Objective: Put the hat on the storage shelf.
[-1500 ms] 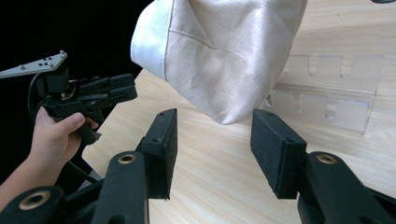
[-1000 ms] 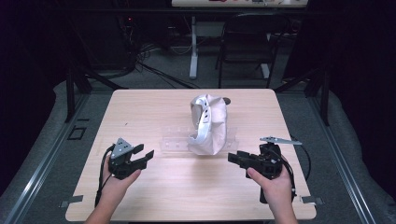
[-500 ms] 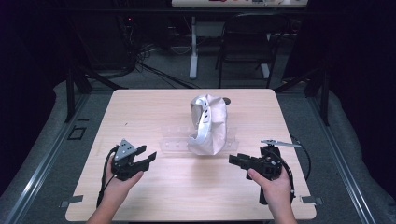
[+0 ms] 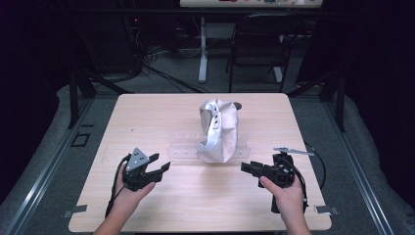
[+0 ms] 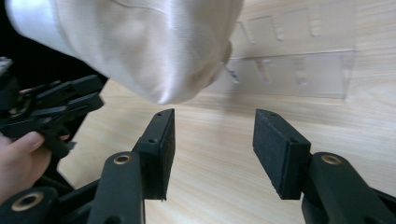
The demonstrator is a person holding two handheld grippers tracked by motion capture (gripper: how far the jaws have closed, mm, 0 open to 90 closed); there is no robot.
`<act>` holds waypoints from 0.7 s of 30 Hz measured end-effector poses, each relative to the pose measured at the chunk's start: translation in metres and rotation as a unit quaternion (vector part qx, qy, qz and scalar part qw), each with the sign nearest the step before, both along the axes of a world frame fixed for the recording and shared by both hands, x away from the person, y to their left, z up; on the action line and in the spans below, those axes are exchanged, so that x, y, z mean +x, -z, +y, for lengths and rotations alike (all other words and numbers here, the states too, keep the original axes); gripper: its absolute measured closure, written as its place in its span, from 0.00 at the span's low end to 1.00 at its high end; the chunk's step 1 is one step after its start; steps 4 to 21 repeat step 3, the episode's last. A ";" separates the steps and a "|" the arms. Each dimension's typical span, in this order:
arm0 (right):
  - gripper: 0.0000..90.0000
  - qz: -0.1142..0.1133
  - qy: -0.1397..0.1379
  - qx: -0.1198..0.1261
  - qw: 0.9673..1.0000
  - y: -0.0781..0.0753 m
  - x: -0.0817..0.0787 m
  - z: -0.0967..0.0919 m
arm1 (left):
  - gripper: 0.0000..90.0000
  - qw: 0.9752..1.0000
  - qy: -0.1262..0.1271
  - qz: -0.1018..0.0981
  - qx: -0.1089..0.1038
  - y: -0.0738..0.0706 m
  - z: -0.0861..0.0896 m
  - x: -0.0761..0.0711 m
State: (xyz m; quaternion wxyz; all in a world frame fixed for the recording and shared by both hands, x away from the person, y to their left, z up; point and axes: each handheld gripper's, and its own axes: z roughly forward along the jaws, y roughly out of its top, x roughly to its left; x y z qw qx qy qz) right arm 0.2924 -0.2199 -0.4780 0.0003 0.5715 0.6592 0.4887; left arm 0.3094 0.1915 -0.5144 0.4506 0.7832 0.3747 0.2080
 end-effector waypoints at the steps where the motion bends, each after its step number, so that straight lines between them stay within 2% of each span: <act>1: 0.54 -0.001 0.004 -0.006 1.000 0.002 0.001 -0.001 | 0.49 1.000 0.002 -0.001 0.000 0.001 -0.002 0.000; 3: 0.53 -0.002 0.014 -0.016 1.000 0.008 0.003 -0.002 | 0.49 1.000 0.007 0.000 0.007 0.003 -0.005 -0.001; 21: 0.53 -0.002 0.014 -0.016 1.000 0.008 0.003 -0.002 | 0.49 1.000 0.007 0.000 0.007 0.003 -0.005 -0.001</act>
